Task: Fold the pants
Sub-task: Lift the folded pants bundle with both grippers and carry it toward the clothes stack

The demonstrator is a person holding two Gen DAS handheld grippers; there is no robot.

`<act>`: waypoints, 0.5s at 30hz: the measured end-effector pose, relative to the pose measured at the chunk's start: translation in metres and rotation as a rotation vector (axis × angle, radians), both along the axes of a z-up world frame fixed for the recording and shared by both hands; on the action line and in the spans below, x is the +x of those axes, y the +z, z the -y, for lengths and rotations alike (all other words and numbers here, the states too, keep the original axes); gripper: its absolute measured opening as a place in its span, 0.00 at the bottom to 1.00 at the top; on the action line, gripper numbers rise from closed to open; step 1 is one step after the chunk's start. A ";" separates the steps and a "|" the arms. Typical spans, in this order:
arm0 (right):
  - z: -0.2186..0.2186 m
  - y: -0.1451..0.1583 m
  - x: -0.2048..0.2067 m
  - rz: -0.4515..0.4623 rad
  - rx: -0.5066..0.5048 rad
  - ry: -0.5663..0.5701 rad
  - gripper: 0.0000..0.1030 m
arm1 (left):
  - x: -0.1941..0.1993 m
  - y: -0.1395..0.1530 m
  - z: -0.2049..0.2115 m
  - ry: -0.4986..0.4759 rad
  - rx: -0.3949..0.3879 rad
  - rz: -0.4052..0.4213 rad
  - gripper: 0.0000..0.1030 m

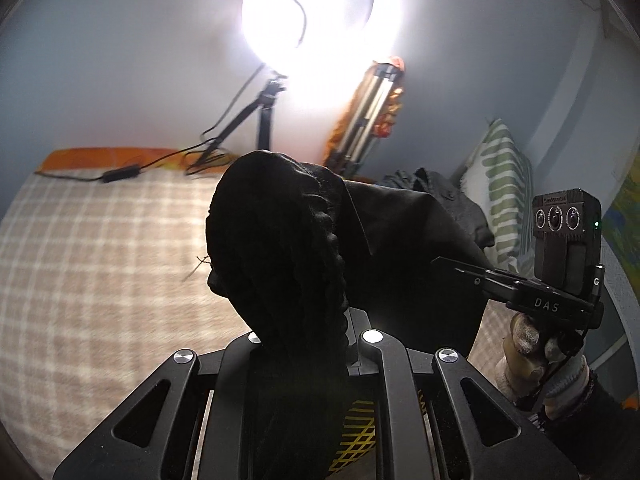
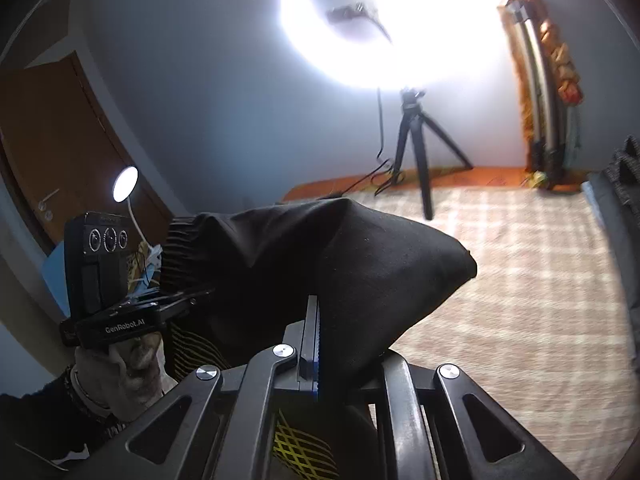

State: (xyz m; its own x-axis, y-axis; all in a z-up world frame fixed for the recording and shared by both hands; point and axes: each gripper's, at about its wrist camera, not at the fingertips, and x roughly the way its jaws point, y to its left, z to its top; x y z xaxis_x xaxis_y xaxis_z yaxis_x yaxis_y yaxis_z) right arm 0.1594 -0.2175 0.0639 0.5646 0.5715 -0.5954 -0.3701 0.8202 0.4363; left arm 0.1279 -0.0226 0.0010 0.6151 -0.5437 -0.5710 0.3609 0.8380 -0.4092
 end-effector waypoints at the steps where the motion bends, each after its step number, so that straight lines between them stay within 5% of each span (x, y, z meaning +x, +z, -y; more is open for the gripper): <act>1: 0.005 0.004 -0.002 0.008 -0.004 -0.005 0.04 | 0.002 0.003 0.007 -0.008 0.001 0.007 0.12; 15: 0.111 0.066 -0.001 0.100 -0.126 -0.095 0.04 | 0.038 0.051 0.106 -0.121 -0.024 0.109 0.12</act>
